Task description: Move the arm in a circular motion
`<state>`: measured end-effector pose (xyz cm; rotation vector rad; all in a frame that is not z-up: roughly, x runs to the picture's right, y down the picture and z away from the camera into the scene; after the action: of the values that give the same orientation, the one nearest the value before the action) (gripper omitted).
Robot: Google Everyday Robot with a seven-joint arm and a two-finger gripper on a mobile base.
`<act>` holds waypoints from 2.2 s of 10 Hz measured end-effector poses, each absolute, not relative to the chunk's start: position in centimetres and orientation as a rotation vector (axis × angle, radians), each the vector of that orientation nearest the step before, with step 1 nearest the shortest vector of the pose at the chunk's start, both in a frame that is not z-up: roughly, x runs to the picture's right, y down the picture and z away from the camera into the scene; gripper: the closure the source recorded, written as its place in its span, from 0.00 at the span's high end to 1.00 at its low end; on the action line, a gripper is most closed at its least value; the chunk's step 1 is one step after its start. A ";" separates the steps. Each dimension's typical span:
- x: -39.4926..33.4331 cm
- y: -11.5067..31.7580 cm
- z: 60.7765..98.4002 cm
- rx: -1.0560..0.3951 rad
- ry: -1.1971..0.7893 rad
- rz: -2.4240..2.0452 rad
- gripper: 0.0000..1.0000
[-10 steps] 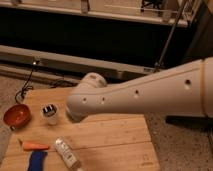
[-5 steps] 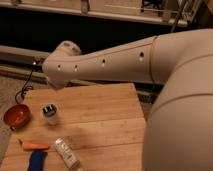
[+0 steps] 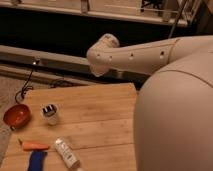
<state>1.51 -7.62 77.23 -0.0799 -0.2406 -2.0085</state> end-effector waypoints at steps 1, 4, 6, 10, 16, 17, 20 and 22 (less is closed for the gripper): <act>6.1 -6.0 77.7 -0.170 -0.217 -1.948 0.00; 13.6 2.0 76.7 -0.371 -0.232 -1.850 0.00; 10.3 7.6 74.4 -0.365 -0.328 -1.876 0.00; -4.4 18.4 67.2 -0.208 -0.620 -2.033 0.00; -24.6 18.2 60.0 0.178 -0.816 -2.335 0.00; -26.3 15.0 60.5 0.237 -0.775 -2.351 0.00; -19.7 0.9 67.2 0.209 -0.506 -2.262 0.00; -10.8 -4.3 72.2 0.085 -0.376 -2.127 0.00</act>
<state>-10.80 -4.30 72.22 0.0852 -0.3763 -2.1270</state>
